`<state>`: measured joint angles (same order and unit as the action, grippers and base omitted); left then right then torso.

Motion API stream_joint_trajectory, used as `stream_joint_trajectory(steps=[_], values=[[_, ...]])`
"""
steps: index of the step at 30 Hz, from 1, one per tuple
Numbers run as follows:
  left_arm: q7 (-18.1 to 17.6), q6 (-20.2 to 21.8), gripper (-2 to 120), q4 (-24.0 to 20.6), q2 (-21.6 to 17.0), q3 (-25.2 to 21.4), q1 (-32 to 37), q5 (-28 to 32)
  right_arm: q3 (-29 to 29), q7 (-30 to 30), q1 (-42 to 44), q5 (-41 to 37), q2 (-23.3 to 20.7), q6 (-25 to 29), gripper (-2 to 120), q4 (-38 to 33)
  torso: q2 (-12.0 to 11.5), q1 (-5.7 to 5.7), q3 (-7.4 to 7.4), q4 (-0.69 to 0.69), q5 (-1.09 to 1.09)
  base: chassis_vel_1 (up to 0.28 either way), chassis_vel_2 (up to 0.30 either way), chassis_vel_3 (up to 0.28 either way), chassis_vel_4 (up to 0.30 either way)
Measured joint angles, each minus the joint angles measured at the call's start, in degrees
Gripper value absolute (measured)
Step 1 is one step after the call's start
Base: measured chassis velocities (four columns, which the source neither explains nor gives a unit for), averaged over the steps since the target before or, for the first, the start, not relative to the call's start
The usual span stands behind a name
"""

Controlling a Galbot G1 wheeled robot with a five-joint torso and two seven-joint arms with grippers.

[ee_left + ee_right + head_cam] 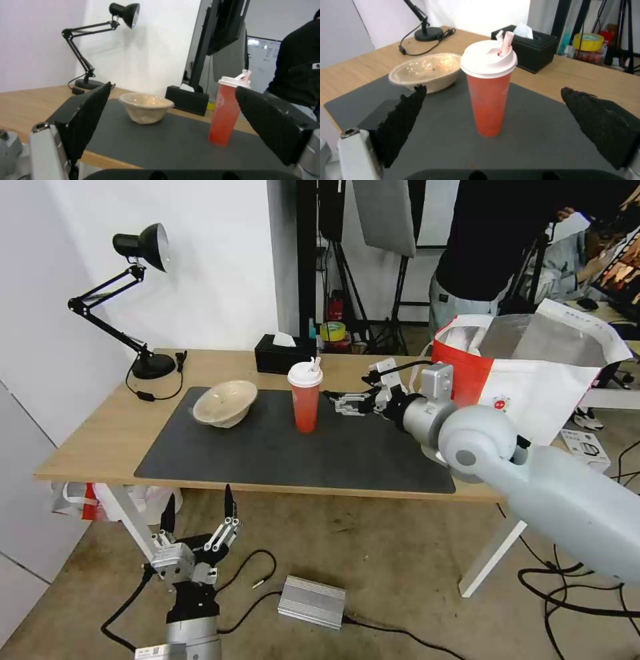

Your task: Pick up the trash from the table and place it into the takeout bag.

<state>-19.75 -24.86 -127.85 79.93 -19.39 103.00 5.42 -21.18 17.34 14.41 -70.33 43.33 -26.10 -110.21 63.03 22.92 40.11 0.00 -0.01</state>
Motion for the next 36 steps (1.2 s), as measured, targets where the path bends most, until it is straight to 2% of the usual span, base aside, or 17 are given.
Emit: stream_joint_trajectory(steps=[19, 36], values=[[0.02, -0.09, 100, 0.23, 0.00, -0.13, 0.01, 0.05, -4.52, -1.91, -4.50, 2.60, 6.44, -0.06, 100, 9.40, 0.00, 0.00, -0.01, 0.01, 0.00, 0.000, 0.000, 0.000, 0.000], [0.02, -0.21, 100, 0.72, -0.13, -0.01, -0.28, 0.14, -6.95, -3.85, -6.88, 3.50, 8.99, 0.05, 100, 15.12, 0.00, 0.00, 0.00, 0.00, 0.00, 0.000, 0.000, 0.000, 0.000]])
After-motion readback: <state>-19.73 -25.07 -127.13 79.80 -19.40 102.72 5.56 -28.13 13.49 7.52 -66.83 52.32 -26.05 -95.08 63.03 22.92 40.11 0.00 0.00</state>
